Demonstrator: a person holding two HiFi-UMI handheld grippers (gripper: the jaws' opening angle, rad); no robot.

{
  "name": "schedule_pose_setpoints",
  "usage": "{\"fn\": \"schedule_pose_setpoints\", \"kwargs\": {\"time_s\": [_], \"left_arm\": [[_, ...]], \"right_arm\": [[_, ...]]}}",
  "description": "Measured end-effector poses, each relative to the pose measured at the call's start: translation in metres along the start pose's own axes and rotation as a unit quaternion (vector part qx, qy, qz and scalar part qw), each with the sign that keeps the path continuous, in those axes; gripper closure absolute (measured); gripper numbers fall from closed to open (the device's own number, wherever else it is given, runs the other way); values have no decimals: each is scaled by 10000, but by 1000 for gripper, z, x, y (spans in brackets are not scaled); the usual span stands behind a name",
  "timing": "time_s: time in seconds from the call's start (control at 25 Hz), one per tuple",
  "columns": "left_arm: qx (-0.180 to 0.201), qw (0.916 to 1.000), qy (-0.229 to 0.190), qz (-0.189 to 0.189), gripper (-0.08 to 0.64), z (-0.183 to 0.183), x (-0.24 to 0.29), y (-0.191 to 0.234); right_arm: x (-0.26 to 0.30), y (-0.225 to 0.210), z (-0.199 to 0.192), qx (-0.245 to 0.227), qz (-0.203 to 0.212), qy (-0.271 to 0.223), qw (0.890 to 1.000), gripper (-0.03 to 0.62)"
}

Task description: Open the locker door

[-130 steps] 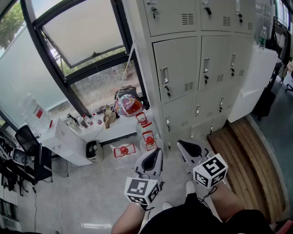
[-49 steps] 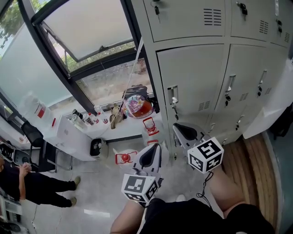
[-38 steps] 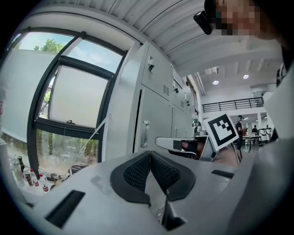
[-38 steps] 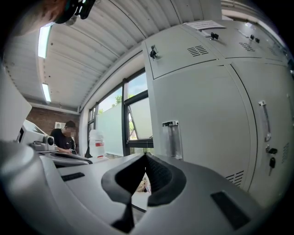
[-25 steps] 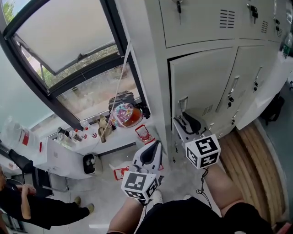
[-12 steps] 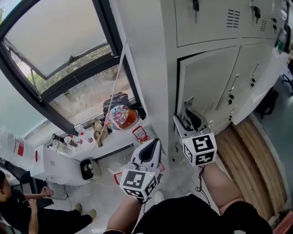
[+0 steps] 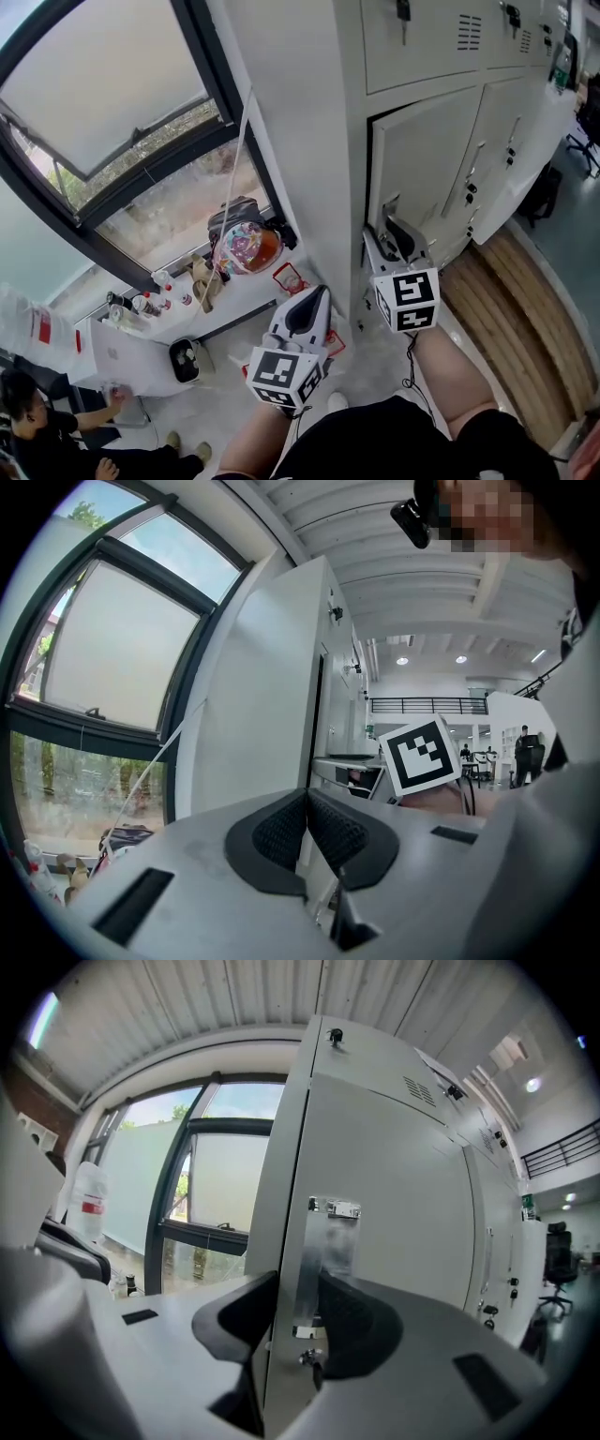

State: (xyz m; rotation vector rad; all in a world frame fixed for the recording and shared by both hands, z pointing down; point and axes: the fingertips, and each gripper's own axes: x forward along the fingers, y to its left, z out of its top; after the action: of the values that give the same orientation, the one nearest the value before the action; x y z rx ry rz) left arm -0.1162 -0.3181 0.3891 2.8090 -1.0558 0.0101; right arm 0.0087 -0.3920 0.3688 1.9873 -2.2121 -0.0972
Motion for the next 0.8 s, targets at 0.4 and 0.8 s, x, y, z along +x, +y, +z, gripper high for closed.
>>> {"fn": "schedule_pose_setpoints", "kwargs": {"time_s": [0.4,0.8], "left_arm": [[1,9996,-8,-282,543,-2,-10,-4],[-42,9975,2,-707,543,-5,0,-37]], "right_arm": [[-13,-4,-4,341,-69,177,9992,410],[-52,-15,-9,596,191,105,9980,412]]}}
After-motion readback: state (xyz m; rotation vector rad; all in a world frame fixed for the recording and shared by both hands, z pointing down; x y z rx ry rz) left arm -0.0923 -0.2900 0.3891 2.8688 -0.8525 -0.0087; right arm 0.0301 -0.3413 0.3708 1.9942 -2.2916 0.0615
